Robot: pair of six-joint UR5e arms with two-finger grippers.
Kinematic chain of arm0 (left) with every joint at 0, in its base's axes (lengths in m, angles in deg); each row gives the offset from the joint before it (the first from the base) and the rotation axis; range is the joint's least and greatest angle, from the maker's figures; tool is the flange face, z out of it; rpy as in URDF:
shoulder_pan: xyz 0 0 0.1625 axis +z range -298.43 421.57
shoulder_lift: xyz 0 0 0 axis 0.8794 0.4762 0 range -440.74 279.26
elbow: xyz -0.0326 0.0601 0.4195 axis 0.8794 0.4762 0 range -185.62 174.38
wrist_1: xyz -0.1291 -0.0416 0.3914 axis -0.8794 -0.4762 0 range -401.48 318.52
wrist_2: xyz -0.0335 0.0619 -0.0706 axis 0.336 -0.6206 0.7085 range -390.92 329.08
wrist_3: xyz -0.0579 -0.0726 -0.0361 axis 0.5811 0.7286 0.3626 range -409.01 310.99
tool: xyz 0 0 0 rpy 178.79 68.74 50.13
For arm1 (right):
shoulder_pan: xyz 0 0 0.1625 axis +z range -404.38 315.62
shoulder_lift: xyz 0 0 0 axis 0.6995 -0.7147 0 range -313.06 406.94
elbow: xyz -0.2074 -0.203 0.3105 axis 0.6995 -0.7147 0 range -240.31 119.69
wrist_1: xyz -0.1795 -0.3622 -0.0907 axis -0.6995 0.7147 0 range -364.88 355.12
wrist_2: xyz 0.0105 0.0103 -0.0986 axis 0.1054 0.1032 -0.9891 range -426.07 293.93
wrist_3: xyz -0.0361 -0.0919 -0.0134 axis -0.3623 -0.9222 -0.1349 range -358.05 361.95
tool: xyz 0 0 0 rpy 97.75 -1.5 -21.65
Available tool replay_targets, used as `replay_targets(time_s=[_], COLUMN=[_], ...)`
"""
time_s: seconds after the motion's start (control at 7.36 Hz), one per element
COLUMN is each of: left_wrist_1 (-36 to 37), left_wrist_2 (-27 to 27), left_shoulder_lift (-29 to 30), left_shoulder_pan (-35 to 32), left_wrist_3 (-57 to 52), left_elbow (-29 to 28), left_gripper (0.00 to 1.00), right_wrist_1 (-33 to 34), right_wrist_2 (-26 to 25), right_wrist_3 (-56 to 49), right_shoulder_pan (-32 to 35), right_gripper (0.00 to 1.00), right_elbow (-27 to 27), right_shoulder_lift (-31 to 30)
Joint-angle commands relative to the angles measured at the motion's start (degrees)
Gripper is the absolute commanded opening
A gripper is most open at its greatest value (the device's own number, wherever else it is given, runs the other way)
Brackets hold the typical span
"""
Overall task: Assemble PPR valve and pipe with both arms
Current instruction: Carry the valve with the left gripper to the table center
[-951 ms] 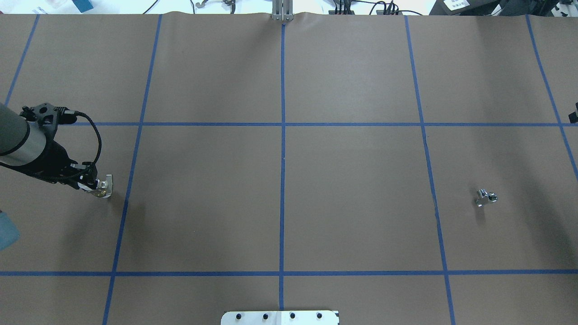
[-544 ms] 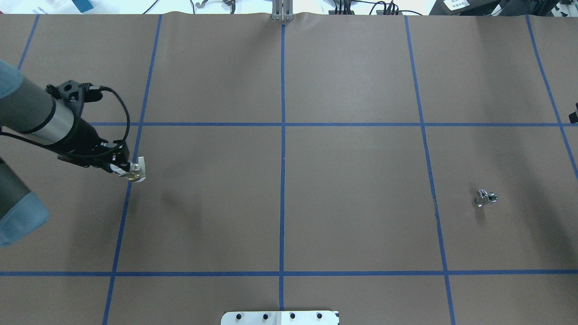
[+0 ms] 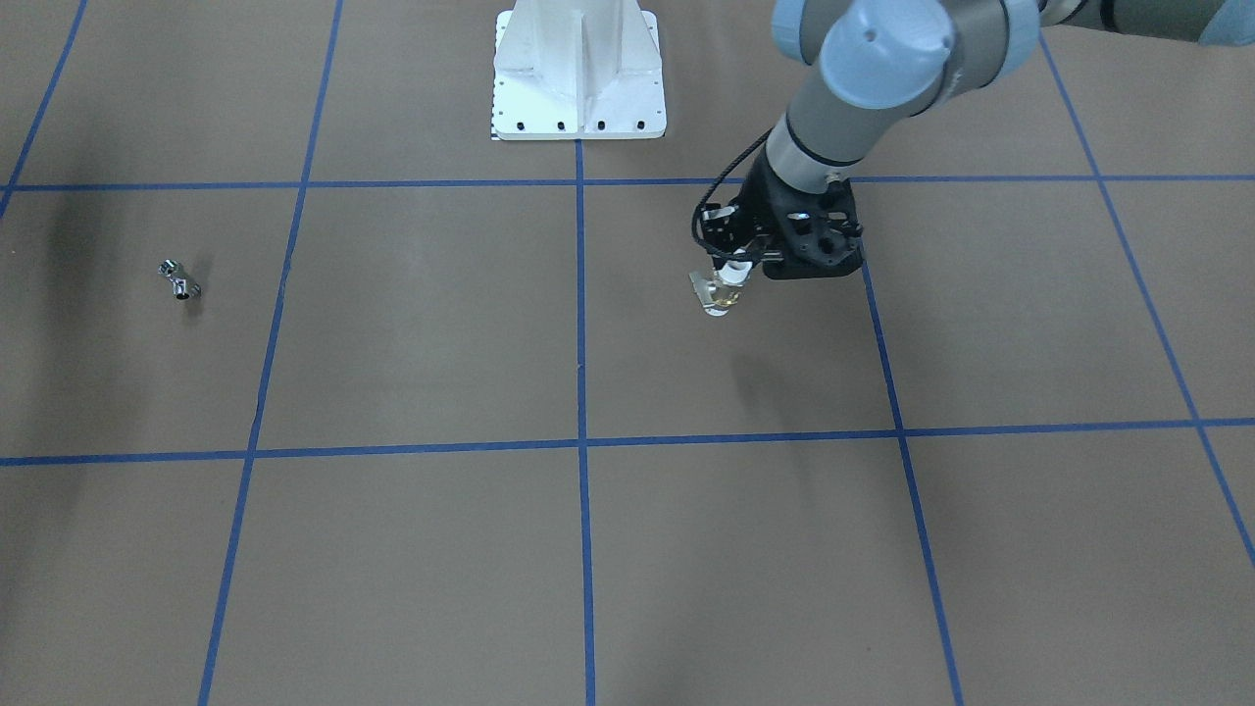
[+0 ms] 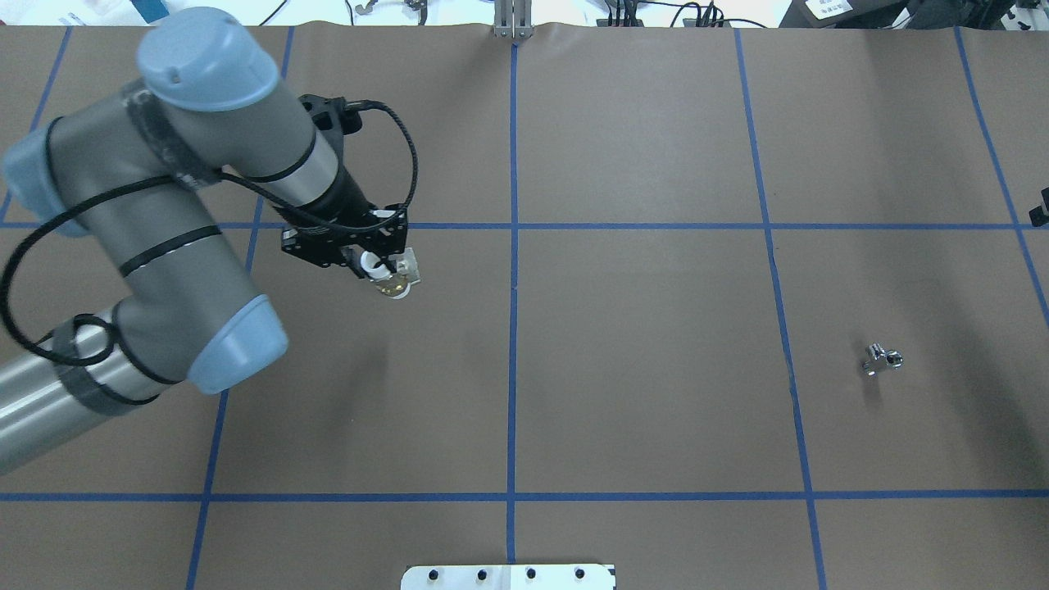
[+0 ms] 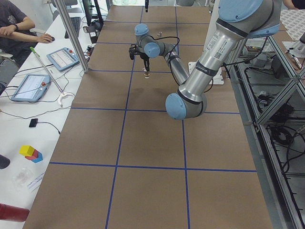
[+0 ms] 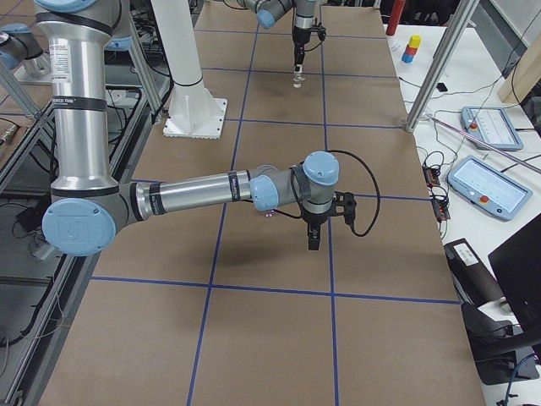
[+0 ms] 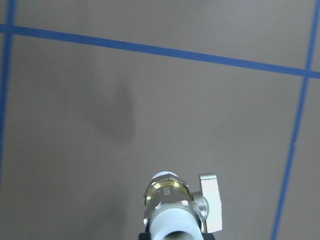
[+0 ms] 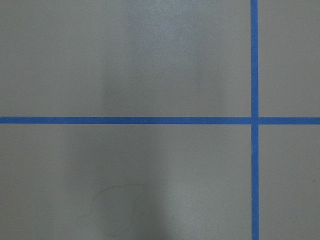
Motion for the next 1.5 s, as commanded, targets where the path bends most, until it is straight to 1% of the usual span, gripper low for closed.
replay_targets(time_s=[0.0, 0.27, 0.54, 0.82, 1.09, 1.36], left_wrist_1=[-0.3, -4.2, -6.7, -8.4, -8.5, -8.6], left_wrist_2=[-1.9, -1.9, -1.9, -1.9, -4.0, -4.2], left_shoulder_lift=[13.5, 20.1, 22.8, 23.6, 23.9, 23.9], left_shoulder_pan=[1.4, 1.5, 1.7, 2.2, 3.0, 3.1], left_wrist_3=[1.6, 1.8, 2.0, 1.7, 1.6, 1.6], left_elbow=[-14.6, -25.9, -31.8, -34.8, -35.8, -36.2], left_gripper=[0.0, 0.0, 0.0, 0.0, 0.0, 0.0], right_wrist_1=[0.0, 0.0, 0.0, 0.0, -0.1, -0.1], right_wrist_2=[-0.1, -0.3, -0.3, -0.4, -0.4, -0.4], right_wrist_3=[-0.1, -0.2, -0.2, -0.2, -0.2, -0.2], right_shoulder_pan=[-0.4, -0.8, -0.8, -1.1, -1.1, -1.1], right_gripper=[1.0, 1.0, 1.0, 1.0, 1.0, 1.0], right_elbow=[0.1, 0.1, 0.0, 0.0, 0.0, 0.1], right_shoulder_lift=[0.0, 0.2, 0.4, 0.4, 0.5, 0.5])
